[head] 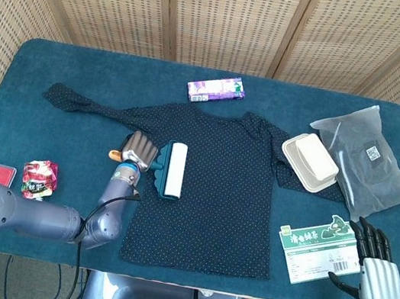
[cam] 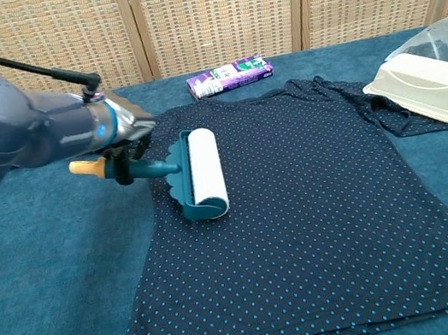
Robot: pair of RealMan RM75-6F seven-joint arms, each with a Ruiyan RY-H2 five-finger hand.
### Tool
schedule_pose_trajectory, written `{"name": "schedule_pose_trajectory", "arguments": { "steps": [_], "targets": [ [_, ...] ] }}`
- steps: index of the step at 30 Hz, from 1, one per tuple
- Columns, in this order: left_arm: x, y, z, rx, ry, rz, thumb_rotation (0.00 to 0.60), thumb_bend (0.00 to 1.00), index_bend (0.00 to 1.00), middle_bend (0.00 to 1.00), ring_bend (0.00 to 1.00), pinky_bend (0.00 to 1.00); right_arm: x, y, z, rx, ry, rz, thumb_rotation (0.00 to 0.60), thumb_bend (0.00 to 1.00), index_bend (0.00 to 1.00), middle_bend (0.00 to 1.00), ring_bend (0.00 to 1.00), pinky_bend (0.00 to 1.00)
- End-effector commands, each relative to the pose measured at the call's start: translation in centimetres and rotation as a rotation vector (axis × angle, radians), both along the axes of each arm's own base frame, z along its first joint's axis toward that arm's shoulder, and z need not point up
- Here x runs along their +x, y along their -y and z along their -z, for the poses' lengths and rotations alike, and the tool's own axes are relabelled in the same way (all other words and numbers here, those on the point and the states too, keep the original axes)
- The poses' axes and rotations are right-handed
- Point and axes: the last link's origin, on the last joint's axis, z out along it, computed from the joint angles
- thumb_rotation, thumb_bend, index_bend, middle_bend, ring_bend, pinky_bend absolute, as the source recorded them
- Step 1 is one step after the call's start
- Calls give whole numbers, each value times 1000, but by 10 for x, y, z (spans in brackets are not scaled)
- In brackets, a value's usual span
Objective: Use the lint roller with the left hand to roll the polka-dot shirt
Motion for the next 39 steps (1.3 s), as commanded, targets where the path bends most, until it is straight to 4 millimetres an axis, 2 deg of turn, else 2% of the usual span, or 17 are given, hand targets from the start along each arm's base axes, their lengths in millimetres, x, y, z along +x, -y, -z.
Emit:
{"name": "schedule_pose_trajectory", "arguments": {
  "steps": [1,10,17,22,25,29,36,39],
  "targets": [
    [19,2,15,-15,14,16,600,803,887,866,705,681,-1,1,0,-1,2,3,600,108,0,0,0,0],
    [67,7,50,-24,70,15,600,804,887,866,705,682,-5,2,-1,0,1,14,600,109,0,0,0,0],
    [78,11,59,-39,84,14,600,803,887,867,705,681,-7,3,-1,-1,-1,23,600,108,0,0,0,0],
    [71,10,53,-34,72,19,600,804,887,866,704,681,-7,3,0,-2,-5,23,600,108,0,0,0,0],
    [62,9,46,-29,68,12,600,803,887,866,704,680,-7,3,0,1,-9,24,600,108,0,0,0,0],
    [17,7,22,-10,26,-27,600,803,887,866,705,678,-5,2,1,-5,-19,15,600,109,0,0,0,0],
    [-29,5,-16,24,30,-47,600,803,887,867,705,671,-3,0,2,-5,-32,12,600,108,0,0,0,0],
    [-40,3,-28,46,50,-43,600,800,887,864,705,655,-2,-1,4,-3,-36,4,600,108,0,0,0,0]
  ]
}}
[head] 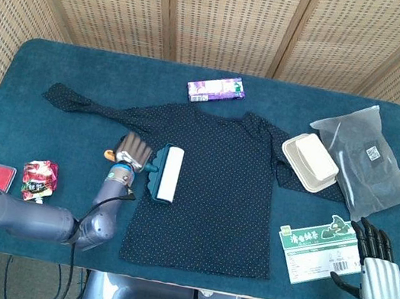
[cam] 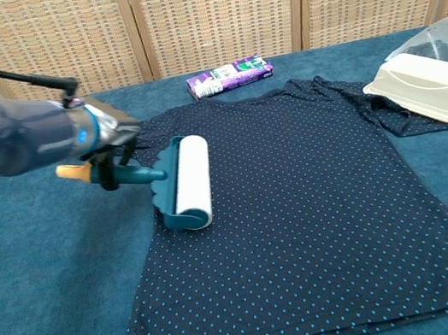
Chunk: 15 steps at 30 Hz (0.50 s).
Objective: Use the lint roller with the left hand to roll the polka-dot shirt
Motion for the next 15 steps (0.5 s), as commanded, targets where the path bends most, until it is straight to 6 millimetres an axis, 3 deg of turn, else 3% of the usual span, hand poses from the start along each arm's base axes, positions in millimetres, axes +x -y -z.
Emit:
{"name": "schedule_pose_trajectory", "arguments": {
  "steps": [1,7,10,13,15],
  "targets": [
    [-19,0,-17,28,32,6,600,796,886,859,703,650,2,-1,2,3,-3,-9,600,108,0,0,0,0],
    [-34,-3,-39,80,100,24,600,754,840,745,636,572,6,-3,2,0,-10,-24,600,109,0,0,0,0],
    [-42,-2,-47,96,104,29,600,771,751,624,552,477,7,-4,2,-3,-12,-27,600,109,0,0,0,0],
    [-54,1,-54,98,94,19,600,749,621,434,398,400,9,-5,1,-8,-14,-33,600,108,0,0,0,0],
    [-65,2,-59,97,56,19,600,639,531,195,188,294,11,-6,0,-13,-16,-43,600,107,0,0,0,0]
  ]
}}
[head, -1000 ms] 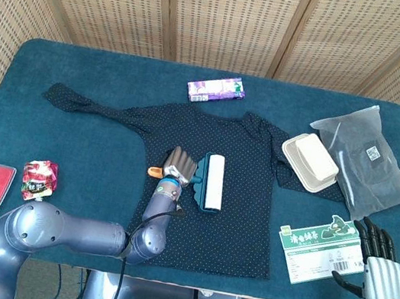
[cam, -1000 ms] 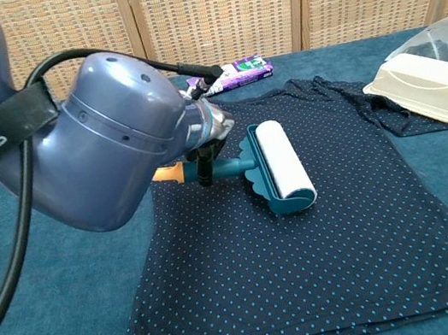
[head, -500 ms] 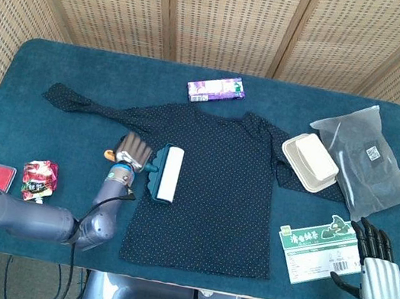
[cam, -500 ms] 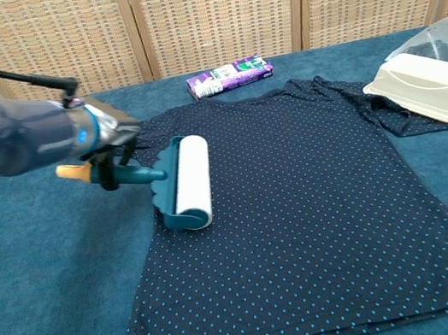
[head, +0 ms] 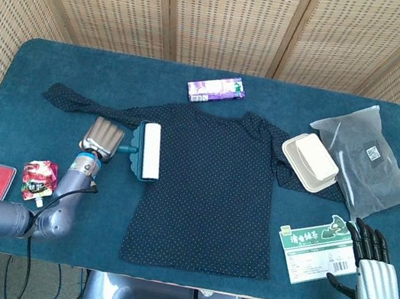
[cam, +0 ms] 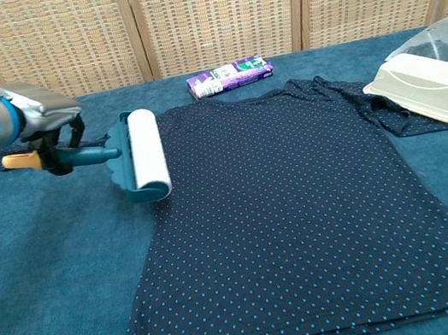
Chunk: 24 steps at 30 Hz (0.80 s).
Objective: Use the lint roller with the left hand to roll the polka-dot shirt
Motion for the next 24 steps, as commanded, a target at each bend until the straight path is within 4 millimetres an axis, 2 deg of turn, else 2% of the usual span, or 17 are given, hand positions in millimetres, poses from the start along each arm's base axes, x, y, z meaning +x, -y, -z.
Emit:
{"name": "schedule_pose_trajectory", "arguments": {
  "steps": [1,2,5,9,13,17,20,24],
  "targets": [
    [-15,3,-6,1,-46,2,600,584,485,123,119,247,3,-2,-1,-4,-2,-10,600,108,0,0,0,0],
    [-16,3,-7,6,-48,6,600,511,399,51,47,179,3,-2,-1,-4,-2,-10,600,108,0,0,0,0],
    [-22,2,-8,23,-37,11,600,374,194,0,0,34,4,-3,0,-3,-2,-15,600,108,0,0,0,0],
    [-31,0,-11,77,5,50,600,259,30,0,0,0,6,-5,0,-2,-3,-23,600,109,0,0,0,0],
    [-38,1,-15,107,45,63,600,181,0,0,0,0,7,-5,0,-1,-3,-25,600,108,0,0,0,0],
    [-40,9,-21,121,151,45,600,179,0,0,0,0,6,-5,0,-1,-4,-22,600,109,0,0,0,0],
    [-41,22,-27,132,241,48,600,179,0,0,0,0,6,-5,-1,-3,-4,-22,600,108,0,0,0,0],
    [-47,56,-42,174,401,74,600,178,0,0,0,0,6,-5,-2,-5,-5,-22,600,108,0,0,0,0]
  ]
}}
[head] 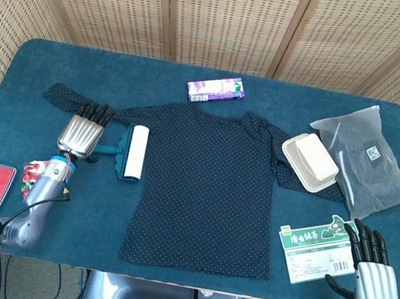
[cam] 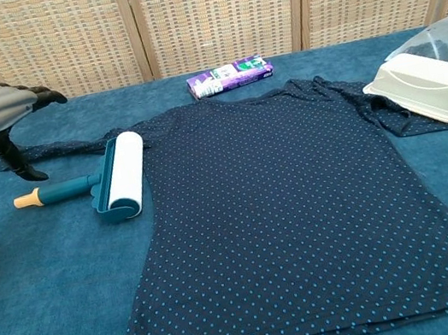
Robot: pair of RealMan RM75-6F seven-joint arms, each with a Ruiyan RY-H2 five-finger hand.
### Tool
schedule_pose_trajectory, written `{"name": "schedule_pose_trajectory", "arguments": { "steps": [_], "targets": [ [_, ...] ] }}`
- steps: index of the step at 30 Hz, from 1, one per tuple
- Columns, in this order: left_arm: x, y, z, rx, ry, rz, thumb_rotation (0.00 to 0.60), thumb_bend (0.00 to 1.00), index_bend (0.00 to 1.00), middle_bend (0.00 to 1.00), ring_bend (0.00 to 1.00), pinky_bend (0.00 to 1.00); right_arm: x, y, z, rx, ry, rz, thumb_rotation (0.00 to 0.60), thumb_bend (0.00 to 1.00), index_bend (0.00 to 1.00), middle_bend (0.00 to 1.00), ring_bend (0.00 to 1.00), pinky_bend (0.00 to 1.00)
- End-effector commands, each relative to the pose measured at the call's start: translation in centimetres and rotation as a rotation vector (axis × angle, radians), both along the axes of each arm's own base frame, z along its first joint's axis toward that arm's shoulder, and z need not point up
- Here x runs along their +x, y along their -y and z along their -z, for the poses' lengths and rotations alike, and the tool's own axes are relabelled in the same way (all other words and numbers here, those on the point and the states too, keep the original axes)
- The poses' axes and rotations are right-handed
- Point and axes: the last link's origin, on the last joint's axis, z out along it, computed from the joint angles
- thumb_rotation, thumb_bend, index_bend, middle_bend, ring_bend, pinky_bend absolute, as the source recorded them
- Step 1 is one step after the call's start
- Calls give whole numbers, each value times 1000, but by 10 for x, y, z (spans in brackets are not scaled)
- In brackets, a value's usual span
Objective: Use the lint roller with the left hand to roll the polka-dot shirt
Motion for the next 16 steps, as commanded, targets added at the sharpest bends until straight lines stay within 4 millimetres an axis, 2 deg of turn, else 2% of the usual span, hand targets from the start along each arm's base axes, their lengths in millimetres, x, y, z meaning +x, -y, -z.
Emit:
{"name": "schedule_pose_trajectory", "arguments": {
  "steps": [1,4,10,16],
  "targets": [
    [-10,41,-20,61,175,28,600,179,0,0,0,0,0,0,0,1,0,-1,600,108,0,0,0,0],
    [-25,79,-32,132,237,75,600,179,0,0,0,0,2,-1,1,5,-2,-5,600,108,0,0,0,0],
    [-61,145,-41,211,301,73,600,177,0,0,0,0,6,-3,3,9,-9,-20,600,108,0,0,0,0],
    [-86,184,-50,237,314,40,600,172,0,0,0,0,9,-5,6,15,-19,-36,600,109,0,0,0,0]
  ]
}}
